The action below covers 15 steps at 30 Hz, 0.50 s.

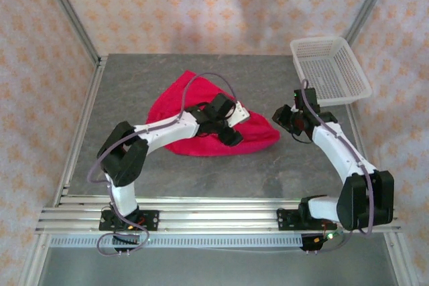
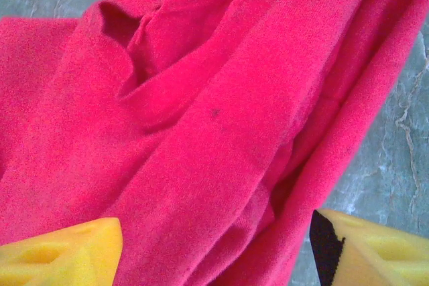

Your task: Fold the inside-out t-shirt

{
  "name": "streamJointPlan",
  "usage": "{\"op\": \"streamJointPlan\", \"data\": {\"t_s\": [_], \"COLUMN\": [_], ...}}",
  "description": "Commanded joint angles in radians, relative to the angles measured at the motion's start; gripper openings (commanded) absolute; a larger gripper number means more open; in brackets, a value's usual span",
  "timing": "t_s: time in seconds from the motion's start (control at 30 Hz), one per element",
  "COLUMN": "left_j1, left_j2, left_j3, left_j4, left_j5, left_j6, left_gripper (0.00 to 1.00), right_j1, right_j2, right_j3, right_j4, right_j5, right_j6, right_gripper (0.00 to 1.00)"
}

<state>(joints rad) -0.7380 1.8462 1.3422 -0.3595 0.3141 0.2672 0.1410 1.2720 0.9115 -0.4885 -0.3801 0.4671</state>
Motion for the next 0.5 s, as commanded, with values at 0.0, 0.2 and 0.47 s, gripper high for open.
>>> {"op": "streamJointPlan", "data": {"t_s": [0.0,0.2,0.47], "left_j1": [-0.004,0.01,0.056], "left_j2": [0.057,0.154,0.111], "left_j3": [0.067,0.176,0.3], "left_j4": [-0.071,-0.177,-0.25], "left_j5": [0.001,-0.014,0.021], "left_j6": [0.065,0.081,-0.022], "left_gripper": [0.73,0.0,0.0], "right_j1": [0.0,0.04,0.203], "right_j2": [-0.039,-0.075,-0.083], "right_j3": [-0.003,0.003,-0.048], "right_j4": [-0.048,-0.067,0.066], "right_j5": [-0.018,-0.027,-0.018], "right_j6": [-0.012,0.003,0.132], "right_gripper": [0.35,0.34,0.14]}}
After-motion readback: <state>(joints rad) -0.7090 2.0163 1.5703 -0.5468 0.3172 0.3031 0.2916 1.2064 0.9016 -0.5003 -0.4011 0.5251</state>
